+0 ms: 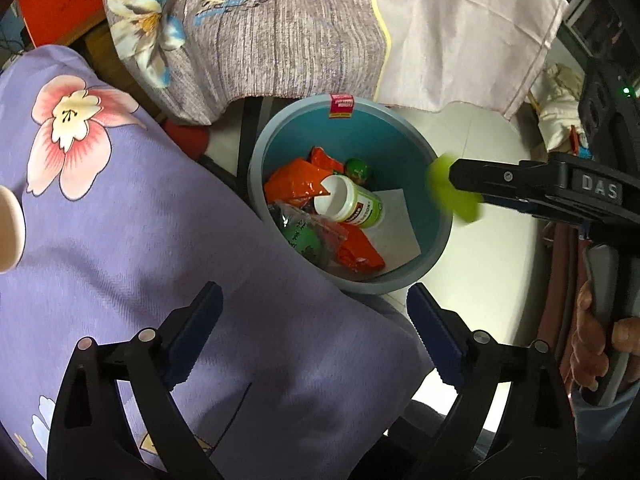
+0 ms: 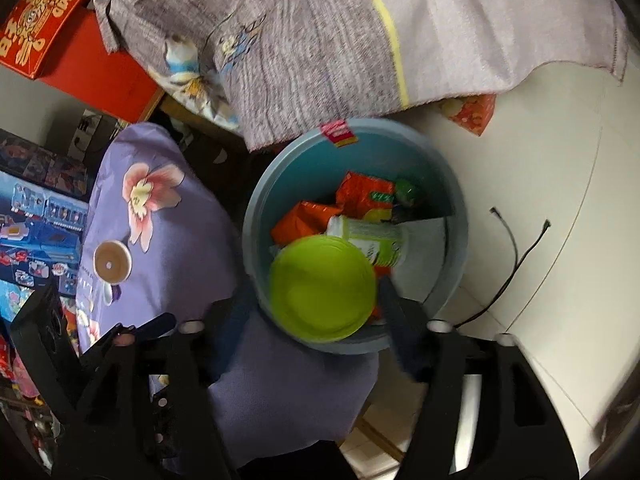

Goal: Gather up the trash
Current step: 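Open both grippers to drop the bag and lid into the wastebasket, then move both grippers back over the table toward the pink cup, then grasp the pink paper cup with the right gripper, then grasp the white red-rimmed cup with the left gripper while the right gripper holds the pink cup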

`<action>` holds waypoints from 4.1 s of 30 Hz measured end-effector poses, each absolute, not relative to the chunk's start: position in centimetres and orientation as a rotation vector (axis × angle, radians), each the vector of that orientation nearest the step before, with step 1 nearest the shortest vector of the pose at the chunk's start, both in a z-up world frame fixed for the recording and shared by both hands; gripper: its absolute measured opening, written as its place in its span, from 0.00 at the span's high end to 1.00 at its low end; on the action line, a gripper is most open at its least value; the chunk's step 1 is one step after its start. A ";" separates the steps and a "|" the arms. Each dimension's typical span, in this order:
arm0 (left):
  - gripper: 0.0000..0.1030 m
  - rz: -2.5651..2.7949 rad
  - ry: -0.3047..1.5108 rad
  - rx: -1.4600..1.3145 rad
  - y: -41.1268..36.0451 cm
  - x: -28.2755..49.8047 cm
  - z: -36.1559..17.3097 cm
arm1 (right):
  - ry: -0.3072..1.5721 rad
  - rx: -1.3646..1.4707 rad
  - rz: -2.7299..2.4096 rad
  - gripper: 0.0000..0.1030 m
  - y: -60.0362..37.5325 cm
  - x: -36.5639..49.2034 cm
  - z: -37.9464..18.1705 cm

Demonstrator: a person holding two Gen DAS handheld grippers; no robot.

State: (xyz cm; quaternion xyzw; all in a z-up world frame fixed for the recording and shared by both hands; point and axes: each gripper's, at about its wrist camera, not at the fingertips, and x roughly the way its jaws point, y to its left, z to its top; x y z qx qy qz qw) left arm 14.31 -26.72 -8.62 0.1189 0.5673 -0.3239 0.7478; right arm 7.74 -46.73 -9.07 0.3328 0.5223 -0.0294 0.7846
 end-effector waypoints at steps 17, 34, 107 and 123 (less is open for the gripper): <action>0.08 -0.710 1.235 0.201 -24.5 14.0 -8.1 | 1.165 0.706 -0.131 0.25 -45.7 7.4 -8.4; 0.05 -0.670 1.190 0.117 -18.5 14.3 -6.0 | 1.189 0.587 -0.082 0.21 -39.6 8.9 -5.9; 0.04 -0.289 1.150 0.002 4.8 25.5 -6.6 | 1.413 -0.170 0.361 0.37 -12.0 29.3 -7.7; 0.28 -0.305 1.149 0.206 1.9 28.4 -9.7 | 1.413 -0.022 0.340 0.37 -14.8 28.2 -8.1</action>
